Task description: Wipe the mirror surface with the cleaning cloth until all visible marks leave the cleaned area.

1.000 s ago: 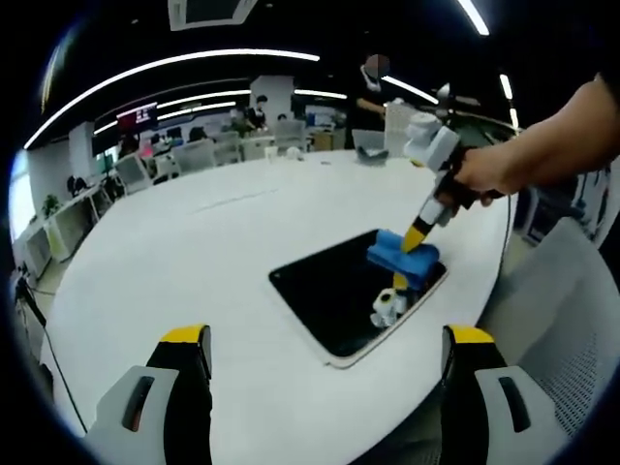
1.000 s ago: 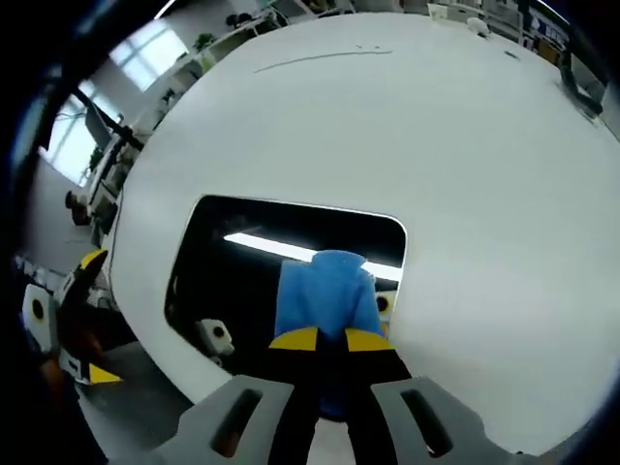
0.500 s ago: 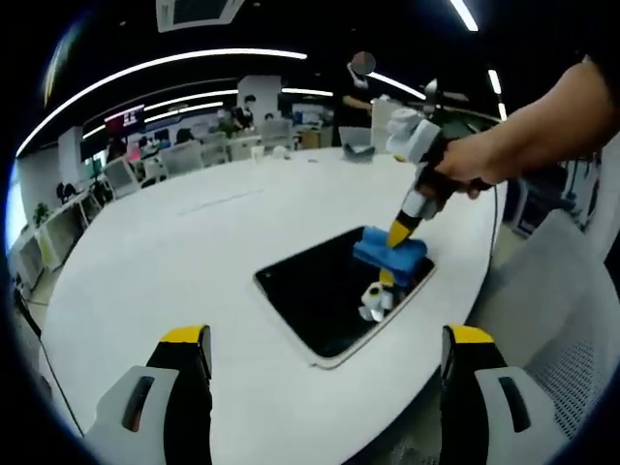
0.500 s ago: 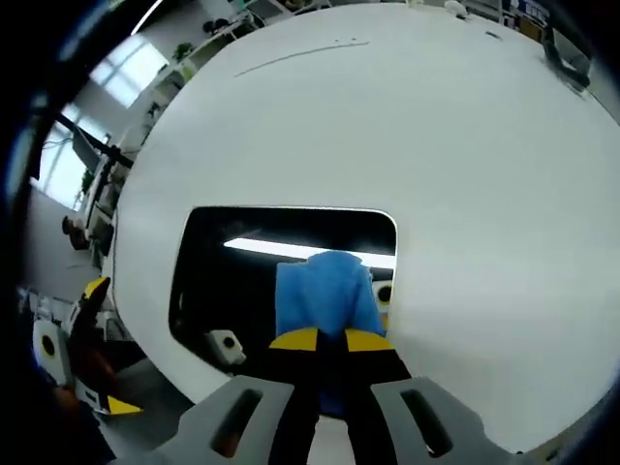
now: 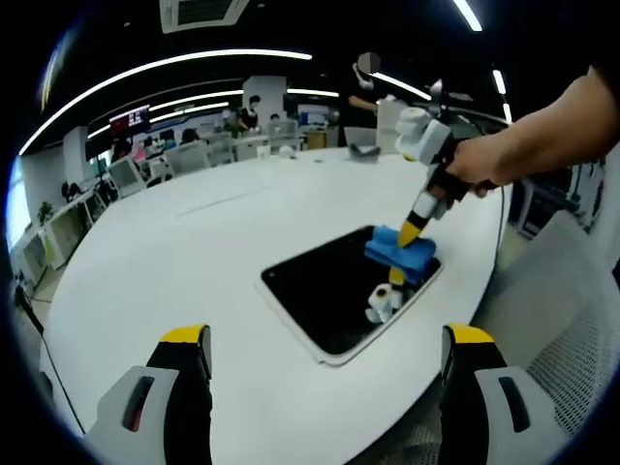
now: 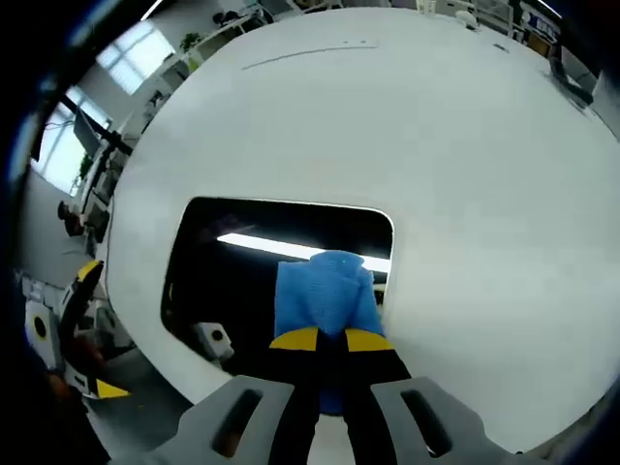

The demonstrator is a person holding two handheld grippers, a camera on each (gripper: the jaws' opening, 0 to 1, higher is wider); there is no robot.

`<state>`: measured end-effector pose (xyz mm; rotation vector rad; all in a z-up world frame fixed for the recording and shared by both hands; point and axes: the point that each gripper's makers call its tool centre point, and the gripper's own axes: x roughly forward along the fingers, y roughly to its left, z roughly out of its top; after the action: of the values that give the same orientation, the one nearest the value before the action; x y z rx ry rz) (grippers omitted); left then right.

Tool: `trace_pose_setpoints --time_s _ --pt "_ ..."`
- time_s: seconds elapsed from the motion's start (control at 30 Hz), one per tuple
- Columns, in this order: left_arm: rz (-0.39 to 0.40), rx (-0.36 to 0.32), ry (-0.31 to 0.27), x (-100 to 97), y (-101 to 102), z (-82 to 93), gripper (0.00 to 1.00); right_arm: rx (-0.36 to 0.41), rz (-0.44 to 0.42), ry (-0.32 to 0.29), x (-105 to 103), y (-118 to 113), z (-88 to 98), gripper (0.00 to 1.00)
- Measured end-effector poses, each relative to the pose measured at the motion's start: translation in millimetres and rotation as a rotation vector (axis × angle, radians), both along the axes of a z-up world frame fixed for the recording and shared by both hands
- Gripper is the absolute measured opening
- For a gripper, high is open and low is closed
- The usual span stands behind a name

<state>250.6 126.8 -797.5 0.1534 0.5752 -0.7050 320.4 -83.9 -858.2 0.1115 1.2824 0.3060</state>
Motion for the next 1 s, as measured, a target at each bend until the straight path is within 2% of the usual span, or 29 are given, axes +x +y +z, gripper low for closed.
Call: trace_pose_setpoints --time_s 0.2,0.33,0.43,0.6,0.83,1.0 --pt "0.008 0.013 -0.015 1.9 2.8 1.2 0.99 0.013 -0.021 0.002 1.1 -3.5 -1.0 0.02" --pt "0.023 0.008 -0.016 3.2 4.9 1.7 0.99 -0.013 -0.028 -0.003 0.9 -11.6 1.7 0.02" --pt "0.024 0.004 -0.019 3.6 4.9 2.1 0.99 0.007 -0.042 0.005 0.4 -13.6 1.5 0.02" --pt "0.040 0.005 -0.021 4.8 8.0 2.1 0.99 -0.003 -0.033 -0.021 -0.5 -12.8 0.8 0.02" --pt "0.018 0.005 -0.027 2.8 4.7 2.7 0.99 0.011 -0.045 -0.023 0.9 -13.5 -0.6 0.02" --pt "0.047 0.002 -0.012 4.6 8.7 1.0 0.99 0.000 -0.049 -0.011 -11.1 -15.0 0.0 0.02"
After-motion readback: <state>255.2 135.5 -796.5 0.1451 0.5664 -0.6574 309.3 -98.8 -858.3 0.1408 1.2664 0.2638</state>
